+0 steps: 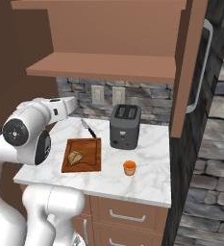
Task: Pick the bread, place it on the cutting board, pick the jam, place it on the counter, and close the cabinet.
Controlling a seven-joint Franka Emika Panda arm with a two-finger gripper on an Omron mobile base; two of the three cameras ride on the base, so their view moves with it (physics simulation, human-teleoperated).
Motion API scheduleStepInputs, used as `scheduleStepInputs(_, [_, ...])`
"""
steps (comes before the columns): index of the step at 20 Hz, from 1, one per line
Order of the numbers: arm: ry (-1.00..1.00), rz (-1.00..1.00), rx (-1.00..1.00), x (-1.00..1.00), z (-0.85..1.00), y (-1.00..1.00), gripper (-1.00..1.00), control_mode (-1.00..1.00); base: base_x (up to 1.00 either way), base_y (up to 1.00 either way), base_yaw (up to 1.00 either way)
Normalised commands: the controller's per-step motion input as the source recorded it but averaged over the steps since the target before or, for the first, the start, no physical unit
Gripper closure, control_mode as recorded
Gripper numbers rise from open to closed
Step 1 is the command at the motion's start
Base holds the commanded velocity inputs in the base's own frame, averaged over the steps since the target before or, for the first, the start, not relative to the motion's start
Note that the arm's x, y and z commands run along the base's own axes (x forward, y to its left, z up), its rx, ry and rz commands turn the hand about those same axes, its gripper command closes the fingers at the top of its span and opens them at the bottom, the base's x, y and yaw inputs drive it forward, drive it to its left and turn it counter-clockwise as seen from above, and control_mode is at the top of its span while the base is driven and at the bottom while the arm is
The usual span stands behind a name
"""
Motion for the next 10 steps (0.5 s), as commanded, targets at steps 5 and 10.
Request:
scheduleStepInputs(5, [-0.20,0.01,0.00,-0.43,0.00,0.00,-1.00,-1.00,0.00,0.00,0.00])
scheduleStepInputs(10, [-0.15,0.00,0.00,-0.55,0.00,0.03,-1.00,-1.00,0.00,0.00,0.00])
